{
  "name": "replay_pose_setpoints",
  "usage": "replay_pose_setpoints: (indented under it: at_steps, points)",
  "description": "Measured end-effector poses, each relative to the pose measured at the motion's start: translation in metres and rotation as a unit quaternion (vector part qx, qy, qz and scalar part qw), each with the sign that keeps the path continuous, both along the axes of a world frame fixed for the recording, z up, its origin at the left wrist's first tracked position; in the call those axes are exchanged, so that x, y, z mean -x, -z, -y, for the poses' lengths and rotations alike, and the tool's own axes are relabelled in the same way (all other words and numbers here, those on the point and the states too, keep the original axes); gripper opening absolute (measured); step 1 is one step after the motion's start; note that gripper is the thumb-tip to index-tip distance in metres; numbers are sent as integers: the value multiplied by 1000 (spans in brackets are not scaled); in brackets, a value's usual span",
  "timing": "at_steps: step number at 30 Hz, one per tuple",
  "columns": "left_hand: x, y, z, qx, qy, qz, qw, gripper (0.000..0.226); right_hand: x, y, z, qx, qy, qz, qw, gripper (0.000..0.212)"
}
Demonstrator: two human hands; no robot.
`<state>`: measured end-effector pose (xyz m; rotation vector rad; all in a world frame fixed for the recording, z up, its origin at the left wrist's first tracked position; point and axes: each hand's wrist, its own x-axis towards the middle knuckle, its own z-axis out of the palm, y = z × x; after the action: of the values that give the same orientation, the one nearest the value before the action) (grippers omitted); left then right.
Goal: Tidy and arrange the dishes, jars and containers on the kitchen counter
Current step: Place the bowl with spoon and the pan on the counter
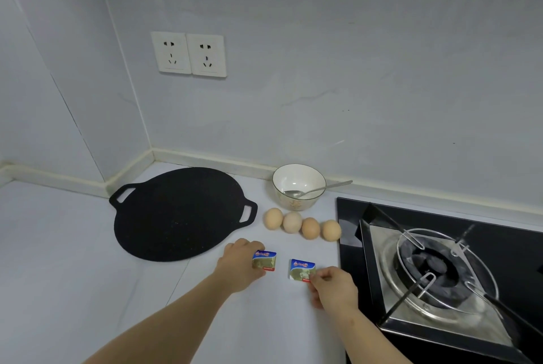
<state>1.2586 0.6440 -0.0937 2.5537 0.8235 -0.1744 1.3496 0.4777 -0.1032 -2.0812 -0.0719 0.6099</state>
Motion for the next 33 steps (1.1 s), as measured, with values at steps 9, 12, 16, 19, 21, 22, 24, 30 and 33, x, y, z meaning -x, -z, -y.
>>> replay_pose_setpoints:
  at_steps: [9, 12, 16, 19, 21, 22, 24, 30, 33]
  points:
    - [0, -3, 9, 1, 9, -7, 1000, 35, 7, -4, 2, -6, 30, -1, 1000, 12]
    - [-1, -4, 13, 14, -7, -8, 1000, 36, 8, -5, 2, -9, 36, -5, 999, 12]
    - [-4, -5, 17, 13, -9, -14, 1000, 38, 9, -5, 2, -16, 55, -6, 998, 13]
    - [-4, -8, 21, 23, -24, -16, 999, 38, 10, -5, 2, -23, 67, -3, 997, 15]
    - [-4, -9, 24, 27, -33, -14, 999, 37, 12, -6, 3, -28, 72, -3, 997, 15]
    - [-4, -9, 25, 26, -34, -15, 999, 37, 13, -6, 2, -29, 75, -4, 997, 14]
    - [-5, -9, 25, 25, -35, -13, 999, 43, 13, -8, 3, -32, 77, -7, 997, 11]
    - [1, -7, 22, 45, -46, -6, 998, 75, 15, -11, 3, -26, 72, -5, 997, 15]
    - [3, -6, 20, 68, -56, -5, 996, 74, 18, -14, 5, -30, 81, -13, 996, 18]
